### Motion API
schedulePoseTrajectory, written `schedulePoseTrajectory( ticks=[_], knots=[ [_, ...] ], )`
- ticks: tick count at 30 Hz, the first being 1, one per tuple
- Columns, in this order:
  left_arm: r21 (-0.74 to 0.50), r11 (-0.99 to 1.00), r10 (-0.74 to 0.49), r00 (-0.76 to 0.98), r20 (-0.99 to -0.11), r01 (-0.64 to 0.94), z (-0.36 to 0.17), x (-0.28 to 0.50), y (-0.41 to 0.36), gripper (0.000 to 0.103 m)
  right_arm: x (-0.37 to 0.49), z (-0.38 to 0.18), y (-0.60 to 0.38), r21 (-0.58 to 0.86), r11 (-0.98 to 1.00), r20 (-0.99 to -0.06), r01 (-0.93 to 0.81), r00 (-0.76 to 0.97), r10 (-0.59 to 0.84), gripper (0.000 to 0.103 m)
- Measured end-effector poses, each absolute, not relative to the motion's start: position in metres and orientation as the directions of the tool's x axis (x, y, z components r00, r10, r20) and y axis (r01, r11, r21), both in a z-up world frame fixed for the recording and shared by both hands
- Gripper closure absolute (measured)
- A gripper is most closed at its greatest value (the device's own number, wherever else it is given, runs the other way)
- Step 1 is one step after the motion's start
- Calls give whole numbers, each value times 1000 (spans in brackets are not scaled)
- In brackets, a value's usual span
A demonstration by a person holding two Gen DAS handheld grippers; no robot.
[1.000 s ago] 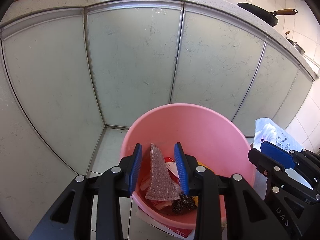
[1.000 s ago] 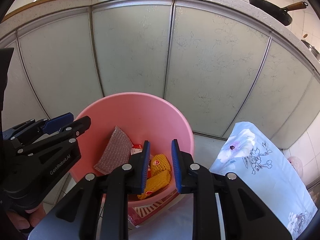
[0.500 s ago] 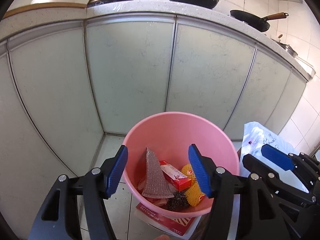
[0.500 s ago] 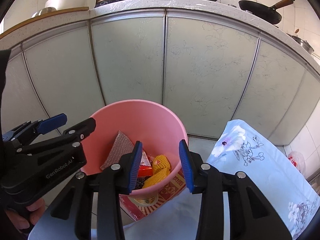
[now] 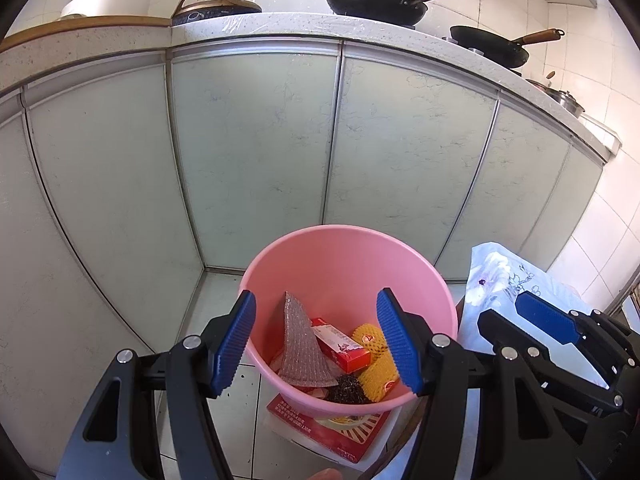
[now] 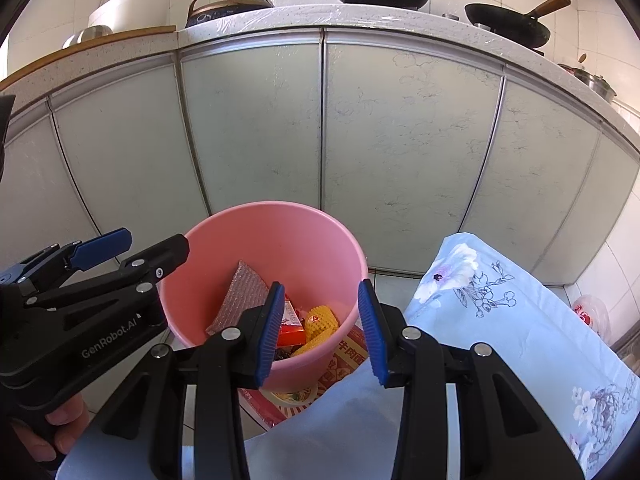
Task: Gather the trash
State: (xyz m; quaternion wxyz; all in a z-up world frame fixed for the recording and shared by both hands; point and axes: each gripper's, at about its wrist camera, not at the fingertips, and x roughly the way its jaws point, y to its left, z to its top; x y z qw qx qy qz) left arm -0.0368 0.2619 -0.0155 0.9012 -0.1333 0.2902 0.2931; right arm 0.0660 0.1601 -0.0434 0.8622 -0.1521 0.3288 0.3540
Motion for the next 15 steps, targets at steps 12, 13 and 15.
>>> schedulePoseTrajectory(
  ticks=[12, 13, 15],
  knots=[
    [-52, 806, 452, 670, -589, -590, -6, -46, 243, 41, 54, -37, 143, -17, 710, -654, -704, 545, 525, 56],
    [-49, 807, 453, 670, -588, -589, -5, -47, 241, 41, 53, -37, 142, -15, 710, -653, -704, 545, 526, 56],
    [-46, 809, 454, 672, -585, -587, -3, -48, 238, 41, 51, -36, 139, -15, 712, -650, -702, 547, 527, 56]
  ],
)
